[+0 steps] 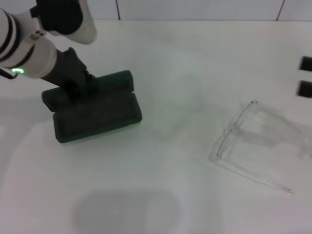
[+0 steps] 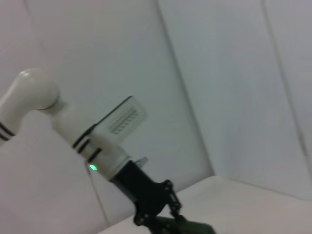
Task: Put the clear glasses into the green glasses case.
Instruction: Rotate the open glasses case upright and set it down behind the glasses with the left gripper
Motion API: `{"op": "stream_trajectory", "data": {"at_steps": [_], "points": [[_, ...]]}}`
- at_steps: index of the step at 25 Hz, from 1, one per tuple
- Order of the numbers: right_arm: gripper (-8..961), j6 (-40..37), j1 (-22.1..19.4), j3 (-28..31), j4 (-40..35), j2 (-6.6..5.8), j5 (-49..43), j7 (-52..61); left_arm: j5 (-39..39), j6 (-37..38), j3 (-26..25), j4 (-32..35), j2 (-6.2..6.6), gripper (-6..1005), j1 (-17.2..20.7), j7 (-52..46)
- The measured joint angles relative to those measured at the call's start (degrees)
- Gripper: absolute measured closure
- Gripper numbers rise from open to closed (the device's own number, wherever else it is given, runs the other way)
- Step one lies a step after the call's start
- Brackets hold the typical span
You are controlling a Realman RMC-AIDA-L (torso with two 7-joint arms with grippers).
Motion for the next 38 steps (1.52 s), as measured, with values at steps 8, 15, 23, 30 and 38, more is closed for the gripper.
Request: {"op": "stream_trajectory", "data": {"at_steps": [8, 15, 23, 30, 38], "points": [[80, -9.6, -4.9, 18.9, 0.0, -2.00, -0.1, -0.9, -0.4, -2.6, 14.1, 6.1, -0.01, 794, 2.3, -8.3], [80, -13.0, -8.2, 26.0, 0.0, -1.83, -1.5, -1.4, 0.9, -7.8, 21.2, 5.3, -0.07, 789, 1.7, -12.2], [81, -15.5, -10.4, 31.8, 4.5, -1.86, -3.4, -4.8, 0.9, -13.0, 26.8, -0.6, -0.40, 783, -3.8, -13.7], [81, -15.9, -10.4, 31.2, 6.1, -1.27, -6.4, -6.4, 0.6, -18.3, 30.4, -4.3, -0.42, 778, -6.8, -15.6], [81, -15.9, -9.9, 30.5, 6.7, -1.01, -7.4, -7.4, -1.2, -21.9, 32.1, -6.2, -0.59, 772, -8.6, -15.8]]}}
